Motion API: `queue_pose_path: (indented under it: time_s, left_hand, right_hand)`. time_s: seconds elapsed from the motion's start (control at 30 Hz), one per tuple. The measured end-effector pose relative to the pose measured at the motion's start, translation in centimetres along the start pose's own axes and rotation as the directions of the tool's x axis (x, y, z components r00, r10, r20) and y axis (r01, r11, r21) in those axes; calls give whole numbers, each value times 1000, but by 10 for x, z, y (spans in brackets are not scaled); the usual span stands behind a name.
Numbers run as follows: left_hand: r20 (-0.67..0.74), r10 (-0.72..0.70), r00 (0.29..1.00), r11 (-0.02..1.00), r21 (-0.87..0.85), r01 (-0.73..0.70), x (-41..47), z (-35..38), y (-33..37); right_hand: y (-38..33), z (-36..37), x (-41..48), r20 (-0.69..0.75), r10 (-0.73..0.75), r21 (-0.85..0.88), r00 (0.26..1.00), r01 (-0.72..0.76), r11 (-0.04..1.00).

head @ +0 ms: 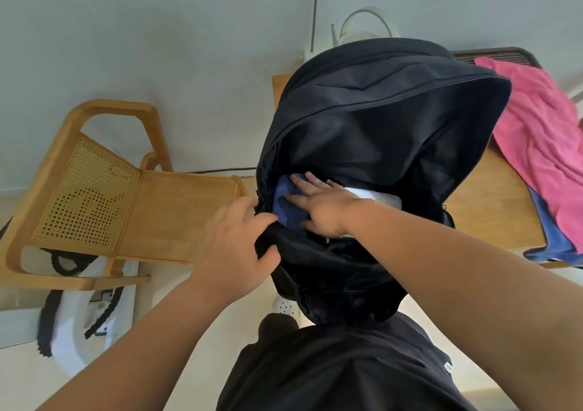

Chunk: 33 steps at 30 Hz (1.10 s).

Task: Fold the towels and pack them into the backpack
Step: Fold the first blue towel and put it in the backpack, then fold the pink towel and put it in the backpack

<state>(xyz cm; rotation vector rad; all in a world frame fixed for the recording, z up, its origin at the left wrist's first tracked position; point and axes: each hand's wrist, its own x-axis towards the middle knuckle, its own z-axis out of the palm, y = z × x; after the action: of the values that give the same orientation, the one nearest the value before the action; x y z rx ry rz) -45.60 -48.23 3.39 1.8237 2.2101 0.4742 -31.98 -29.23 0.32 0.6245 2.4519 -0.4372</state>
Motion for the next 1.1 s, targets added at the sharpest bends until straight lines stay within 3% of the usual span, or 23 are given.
queue_pose_path:
  time_s: [0.13, 0.43, 0.63, 0.8, 0.93, 1.1]
  left_hand:
    - [-265, 131, 955, 988, -41, -146, 32, -8, 23]
    - [-227, 254, 940, 947, -141, -290, 98, 18, 141]
    - [-289, 415, 863, 888, -75, -453, 137, 52, 263]
    - [-129, 459, 879, 888, 36, -459, 185, 89, 365]
    - [55, 304, 951, 949, 70, -307, 216, 109, 406]
    - [217, 154, 964, 977, 115, -182, 251, 143, 435]
  right_hand:
    - [12, -12, -41, -194, 3, 123, 981, 22, 992]
    - [96, -15, -150, -399, 142, 377, 906, 21, 926]
    - [186, 6, -232, -504, 174, 491, 846, 115, 863]
    - [304, 40, -299, -498, 353, 548, 792, -28, 836]
    - [375, 60, -326, -481, 461, 606, 746, -97, 790]
    - [444, 80, -321, -420, 518, 603, 745, -198, 773]
